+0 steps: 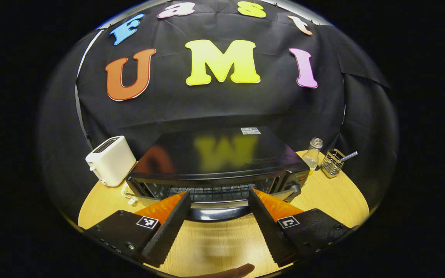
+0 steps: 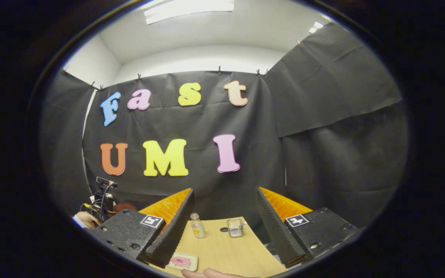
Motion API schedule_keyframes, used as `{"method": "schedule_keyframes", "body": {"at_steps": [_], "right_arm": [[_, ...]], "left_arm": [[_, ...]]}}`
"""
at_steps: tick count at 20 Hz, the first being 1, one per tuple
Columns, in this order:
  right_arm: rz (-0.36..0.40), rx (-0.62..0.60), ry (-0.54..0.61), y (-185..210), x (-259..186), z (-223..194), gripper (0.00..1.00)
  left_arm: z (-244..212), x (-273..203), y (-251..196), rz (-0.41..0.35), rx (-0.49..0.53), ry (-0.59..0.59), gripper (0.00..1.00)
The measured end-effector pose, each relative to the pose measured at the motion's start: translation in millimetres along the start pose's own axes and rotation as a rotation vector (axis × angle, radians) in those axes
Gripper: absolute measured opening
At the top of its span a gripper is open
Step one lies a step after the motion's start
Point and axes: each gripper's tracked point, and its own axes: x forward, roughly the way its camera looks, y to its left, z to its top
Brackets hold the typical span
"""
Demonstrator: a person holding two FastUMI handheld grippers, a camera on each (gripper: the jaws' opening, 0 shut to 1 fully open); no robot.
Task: Open the electric oven with the left hand, put the food in, and close the electric oven.
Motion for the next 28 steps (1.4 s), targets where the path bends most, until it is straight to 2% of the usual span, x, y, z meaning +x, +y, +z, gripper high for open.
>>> {"method": "schedule_keyframes", "body": {"at_steps": [7,16,19,21,26,28], "right_arm": [[0.015,-0.009,-0.032,18.2,-13.9,9.8,0.97],[0.028,-0.021,0.011,28.8,-12.9,-4.4,0.97],[0.046,-0.003,0.022,35.2,-11.3,-9.5,1.00],[0.050,-0.006,0.033,35.8,-7.9,-14.8,0.97],[0.052,-0.040,0.042,40.3,-6.4,-19.9,0.97],[0.054,-0.040,0.044,41.2,-7.0,-19.9,0.97]], "left_arm": [[-35.6,-27.9,-1.6,-0.032,-0.013,-0.039,0.96],[-96.2,-50.5,-6.3,0.001,-0.009,-0.038,0.95],[-123.6,-52.3,-10.3,0.015,-0.004,-0.012,0.95],[-142.3,-53.3,-11.2,0.012,-0.005,0.019,0.95],[-194.6,-43.3,-15.1,0.007,0.001,0.149,0.96],[-196.1,-44.2,-18.2,0.008,0.003,0.134,0.97]]}}
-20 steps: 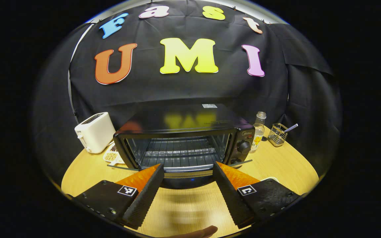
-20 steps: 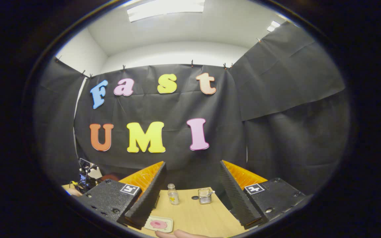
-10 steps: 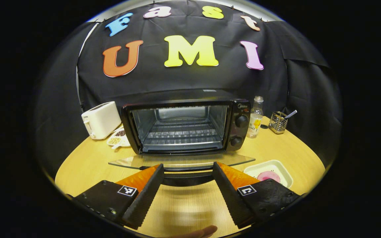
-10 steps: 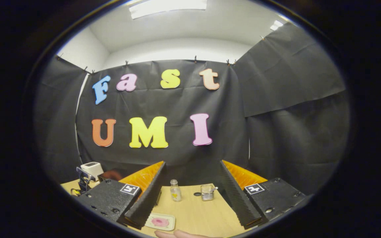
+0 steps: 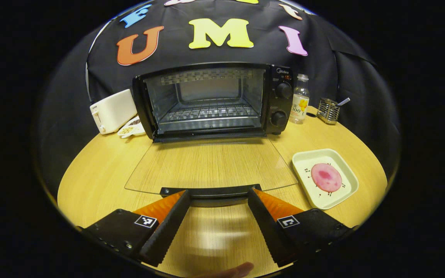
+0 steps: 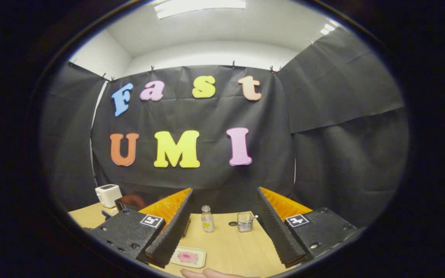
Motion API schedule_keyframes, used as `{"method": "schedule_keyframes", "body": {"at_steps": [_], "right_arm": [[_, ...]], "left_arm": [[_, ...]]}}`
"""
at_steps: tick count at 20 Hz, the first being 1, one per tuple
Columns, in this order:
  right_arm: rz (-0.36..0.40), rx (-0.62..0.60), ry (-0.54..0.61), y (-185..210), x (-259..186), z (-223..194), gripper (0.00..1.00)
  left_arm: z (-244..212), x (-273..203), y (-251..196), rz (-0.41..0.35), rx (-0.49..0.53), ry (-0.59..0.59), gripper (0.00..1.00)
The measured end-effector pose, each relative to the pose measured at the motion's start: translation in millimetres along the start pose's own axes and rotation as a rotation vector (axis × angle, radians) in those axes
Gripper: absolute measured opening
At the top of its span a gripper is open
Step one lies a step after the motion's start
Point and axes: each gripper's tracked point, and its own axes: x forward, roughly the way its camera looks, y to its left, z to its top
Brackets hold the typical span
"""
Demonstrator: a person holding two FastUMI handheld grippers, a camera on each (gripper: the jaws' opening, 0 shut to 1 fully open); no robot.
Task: Open the electric oven with the left hand, put the food in, and close the electric oven.
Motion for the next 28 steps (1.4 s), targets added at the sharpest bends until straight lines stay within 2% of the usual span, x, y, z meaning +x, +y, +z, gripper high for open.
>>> {"method": "schedule_keyframes", "body": {"at_steps": [5,8,12,15,20,26,27,28], "right_arm": [[0.010,-0.007,0.018,1.1,0.3,-4.1,0.97],[0.025,-0.022,0.075,4.1,6.8,-18.1,0.97],[0.019,-0.070,0.187,7.9,22.7,-51.5,0.97],[0.077,-0.040,0.342,26.1,34.8,-94.1,0.98],[0.066,-0.096,0.549,23.2,64.9,-171.0,0.98],[0.087,-0.045,0.809,29.6,84.2,-275.0,1.00],[0.086,-0.032,0.861,31.5,85.6,-294.7,0.99],[0.087,-0.010,0.910,34.0,81.8,-311.7,0.94]], "left_arm": [[0.9,-10.2,3.3,0.010,-0.009,0.003,0.96],[27.6,-34.8,4.8,0.024,-0.006,-0.073,0.95],[84.6,-87.3,6.3,0.021,-0.024,-0.232,0.95],[121.5,-126.2,6.9,0.011,-0.037,-0.348,0.95],[165.4,-180.7,9.8,0.026,-0.029,-0.485,0.95],[191.8,-220.9,12.6,0.034,-0.031,-0.578,0.95],[194.6,-224.0,12.0,0.029,-0.036,-0.590,0.95],[196.0,-224.6,11.4,0.021,-0.041,-0.595,0.95]]}}
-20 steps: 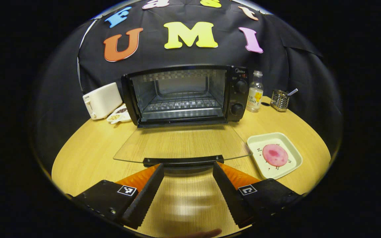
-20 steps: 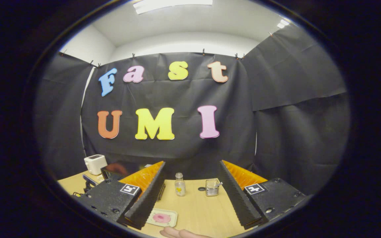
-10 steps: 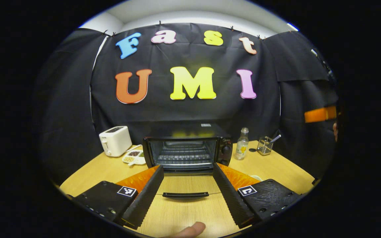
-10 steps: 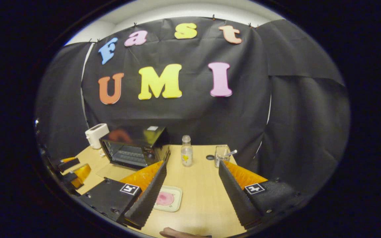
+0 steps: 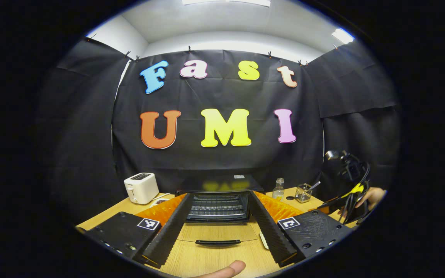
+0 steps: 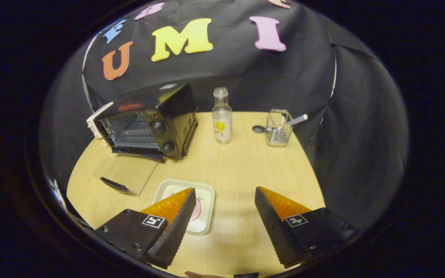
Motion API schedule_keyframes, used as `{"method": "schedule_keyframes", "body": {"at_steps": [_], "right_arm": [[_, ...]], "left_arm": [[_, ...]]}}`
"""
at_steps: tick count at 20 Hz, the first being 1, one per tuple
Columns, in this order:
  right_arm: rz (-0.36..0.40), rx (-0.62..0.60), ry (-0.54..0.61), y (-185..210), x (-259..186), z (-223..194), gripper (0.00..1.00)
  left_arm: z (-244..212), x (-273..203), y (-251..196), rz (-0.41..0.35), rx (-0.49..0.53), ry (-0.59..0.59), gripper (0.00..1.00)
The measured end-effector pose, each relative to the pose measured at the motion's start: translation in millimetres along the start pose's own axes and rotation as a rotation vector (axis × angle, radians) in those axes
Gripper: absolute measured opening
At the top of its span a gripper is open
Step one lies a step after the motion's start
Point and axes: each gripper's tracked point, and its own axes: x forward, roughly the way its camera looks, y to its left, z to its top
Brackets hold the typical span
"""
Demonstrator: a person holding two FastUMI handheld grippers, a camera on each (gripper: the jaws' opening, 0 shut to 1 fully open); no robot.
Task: Open the electric oven with the left hand, put the food in, and close the electric oven.
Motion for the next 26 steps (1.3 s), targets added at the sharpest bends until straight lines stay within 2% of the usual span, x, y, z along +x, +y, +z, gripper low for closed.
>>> {"method": "schedule_keyframes", "body": {"at_steps": [4,7,8,10,11,13,14,19,22,23,26], "right_arm": [[0.033,0.062,0.149,2.7,51.4,-34.7,0.85],[0.086,0.105,0.214,13.7,67.7,-51.9,0.62],[0.101,0.106,0.221,18.8,73.3,-55.4,0.58],[0.142,0.106,0.232,28.3,78.6,-60.3,0.45],[0.164,0.121,0.256,33.1,82.5,-65.4,0.27],[0.237,0.156,0.272,36.6,83.0,-65.4,0.01],[0.272,0.178,0.266,36.6,81.8,-64.8,0.04],[0.421,0.325,0.262,39.7,82.0,-62.8,0.01],[0.435,0.370,0.254,34.9,75.9,-63.9,0.04],[0.446,0.389,0.251,33.5,71.2,-61.6,0.01],[0.441,0.424,0.232,23.6,57.2,-54.7,0.01]], "left_arm": [[-8.1,3.2,3.4,0.007,-0.010,0.030,0.95],[-13.9,6.4,3.0,0.005,0.001,0.046,0.95],[-16.9,7.1,2.6,0.006,0.008,0.053,0.96],[-19.4,9.1,0.0,0.003,0.024,0.063,0.95],[-19.9,9.9,-1.4,0.001,0.031,0.066,0.95],[-22.8,9.1,-3.3,-0.003,0.042,0.075,0.95],[-23.3,8.3,-2.5,-0.002,0.045,0.075,0.95],[-25.9,3.1,3.7,0.010,0.038,0.089,0.95],[-24.4,-1.2,10.9,0.024,0.039,0.091,0.95],[-26.0,-2.8,11.8,0.026,0.039,0.093,0.95],[-28.4,-6.1,13.9,0.028,0.054,0.098,0.95]]}}
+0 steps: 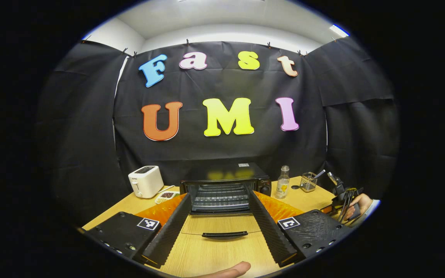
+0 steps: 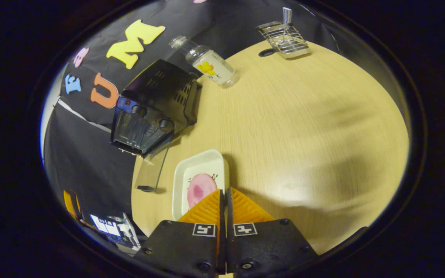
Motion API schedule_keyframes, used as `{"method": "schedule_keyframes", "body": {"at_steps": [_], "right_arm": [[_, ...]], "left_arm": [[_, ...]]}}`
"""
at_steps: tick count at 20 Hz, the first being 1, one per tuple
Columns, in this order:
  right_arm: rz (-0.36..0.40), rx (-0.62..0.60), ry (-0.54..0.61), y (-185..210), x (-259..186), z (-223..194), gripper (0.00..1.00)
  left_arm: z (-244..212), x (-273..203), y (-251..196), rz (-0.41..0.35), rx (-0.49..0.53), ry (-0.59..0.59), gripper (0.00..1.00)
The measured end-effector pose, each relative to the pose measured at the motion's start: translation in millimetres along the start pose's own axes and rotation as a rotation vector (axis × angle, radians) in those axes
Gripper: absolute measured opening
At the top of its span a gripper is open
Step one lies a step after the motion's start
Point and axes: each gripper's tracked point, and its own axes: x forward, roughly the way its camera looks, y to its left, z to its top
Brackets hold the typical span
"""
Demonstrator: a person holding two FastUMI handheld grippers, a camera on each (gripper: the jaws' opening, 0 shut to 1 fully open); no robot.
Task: Open the electric oven with the left hand, put the food in, and close the electric oven.
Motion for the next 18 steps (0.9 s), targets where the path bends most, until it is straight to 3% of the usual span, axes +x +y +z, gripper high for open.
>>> {"method": "schedule_keyframes", "body": {"at_steps": [1,6,9,10,18], "right_arm": [[-0.003,0.008,-0.020,1.7,-8.3,5.0,0.04],[-0.011,-0.020,-0.102,25.8,-49.1,17.5,0.01],[0.005,-0.054,-0.122,56.6,-65.0,14.7,0.04],[0.013,-0.073,-0.124,70.4,-66.7,10.9,0.01],[0.119,-0.147,-0.063,172.9,-28.8,-25.5,0.04]], "left_arm": [[-2.5,-1.0,0.6,0.001,0.006,0.003,0.95],[-9.0,-6.8,4.8,-0.009,0.008,0.008,0.96],[-9.5,-11.2,12.5,-0.015,-0.001,-0.001,0.96],[-10.6,-13.3,16.4,-0.015,-0.004,-0.001,0.96],[-29.1,-25.8,64.2,0.052,0.011,-0.001,0.96]]}}
